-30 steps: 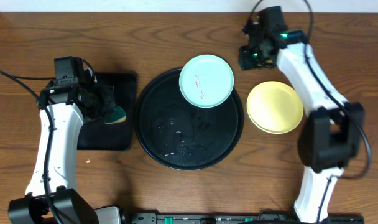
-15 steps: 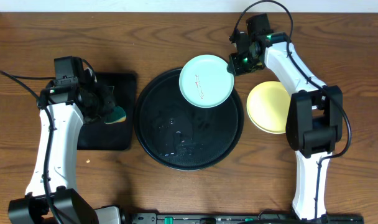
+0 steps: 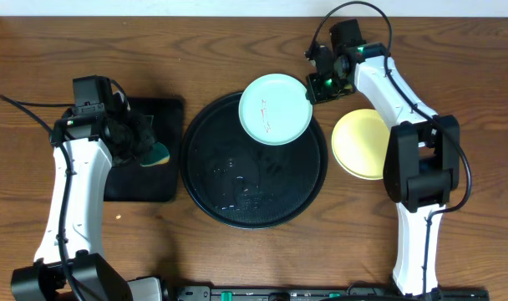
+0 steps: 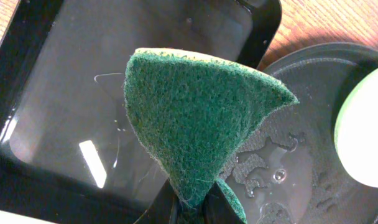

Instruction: Clean dirty plates on tray and stack at the side

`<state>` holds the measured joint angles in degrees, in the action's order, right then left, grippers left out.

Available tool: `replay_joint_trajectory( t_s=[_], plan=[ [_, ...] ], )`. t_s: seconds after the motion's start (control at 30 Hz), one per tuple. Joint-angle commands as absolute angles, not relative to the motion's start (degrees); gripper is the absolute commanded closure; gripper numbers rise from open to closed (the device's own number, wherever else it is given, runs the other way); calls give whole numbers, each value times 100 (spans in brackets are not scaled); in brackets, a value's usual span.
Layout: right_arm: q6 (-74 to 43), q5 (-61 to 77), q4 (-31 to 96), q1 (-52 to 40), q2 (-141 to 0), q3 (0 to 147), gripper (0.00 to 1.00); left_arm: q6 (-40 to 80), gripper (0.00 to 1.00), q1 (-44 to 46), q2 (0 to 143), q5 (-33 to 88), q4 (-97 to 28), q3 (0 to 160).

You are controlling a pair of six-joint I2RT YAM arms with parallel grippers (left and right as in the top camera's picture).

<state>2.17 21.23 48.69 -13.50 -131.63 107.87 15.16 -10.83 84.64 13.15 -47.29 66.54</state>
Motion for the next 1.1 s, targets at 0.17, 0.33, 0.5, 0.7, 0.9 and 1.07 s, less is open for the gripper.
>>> replay_joint_trajectory(
  t_s=[0.17, 0.33, 0.5, 0.7, 0.9, 1.07],
  plan=[
    [110, 2279, 5166, -1616, -13200, 10803, 99, 1461, 92, -1103, 8423, 1275, -4713, 6772],
    [-395, 2279, 5719, -1940, -13113, 10803, 99, 1461, 93, -1103, 8423, 1275, -4713, 6772],
    [-558, 2276, 6202, -2182, -13122, 10753, 99, 1461, 92, -1100, 8423, 1275, -4713, 6772],
    [-624, 2276, 6119, -2379, -13126, 10344, 99, 1461, 93, -910, 8423, 1273, -4731, 6772],
    [-803, 2270, 5614, -2499, -13126, 9767, 99, 1487, 93, -390, 8423, 1083, -4731, 6772],
    [-875, 2252, 5415, -2528, -13126, 9583, 99, 1553, 93, 259, 8477, 1083, -4630, 6772]
  ],
)
